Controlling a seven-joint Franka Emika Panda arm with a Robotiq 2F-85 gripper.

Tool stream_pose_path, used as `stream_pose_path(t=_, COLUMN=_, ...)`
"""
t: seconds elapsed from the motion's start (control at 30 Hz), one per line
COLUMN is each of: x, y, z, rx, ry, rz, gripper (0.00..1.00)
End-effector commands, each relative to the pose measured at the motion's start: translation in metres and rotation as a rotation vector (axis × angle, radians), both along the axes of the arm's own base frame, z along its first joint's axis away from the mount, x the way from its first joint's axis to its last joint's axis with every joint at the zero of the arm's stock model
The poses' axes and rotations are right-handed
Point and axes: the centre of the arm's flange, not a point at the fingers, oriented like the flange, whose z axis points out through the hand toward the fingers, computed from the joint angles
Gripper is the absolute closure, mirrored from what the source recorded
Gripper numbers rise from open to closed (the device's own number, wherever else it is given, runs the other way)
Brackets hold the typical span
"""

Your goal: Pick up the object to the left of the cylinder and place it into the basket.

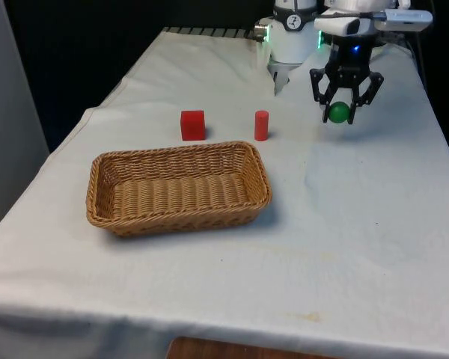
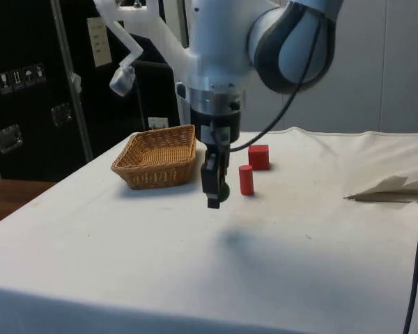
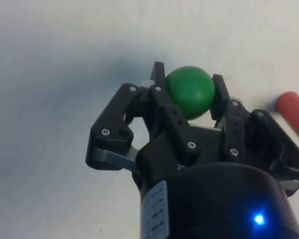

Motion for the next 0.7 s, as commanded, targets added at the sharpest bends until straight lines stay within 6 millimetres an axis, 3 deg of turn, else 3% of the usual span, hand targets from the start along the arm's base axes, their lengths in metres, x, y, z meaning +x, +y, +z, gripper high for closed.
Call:
stream_pose_path(t=0.0, x=0.005, y=-0.001, z=0.004, rx=0.002, ry=0.002, rz=0.001, gripper=1.0)
stream_pose_path(t=0.67, x=0.063, y=-0.015, z=0.038, rx=-0.027, ry=-0.031, rz=-0.007, gripper=1.0)
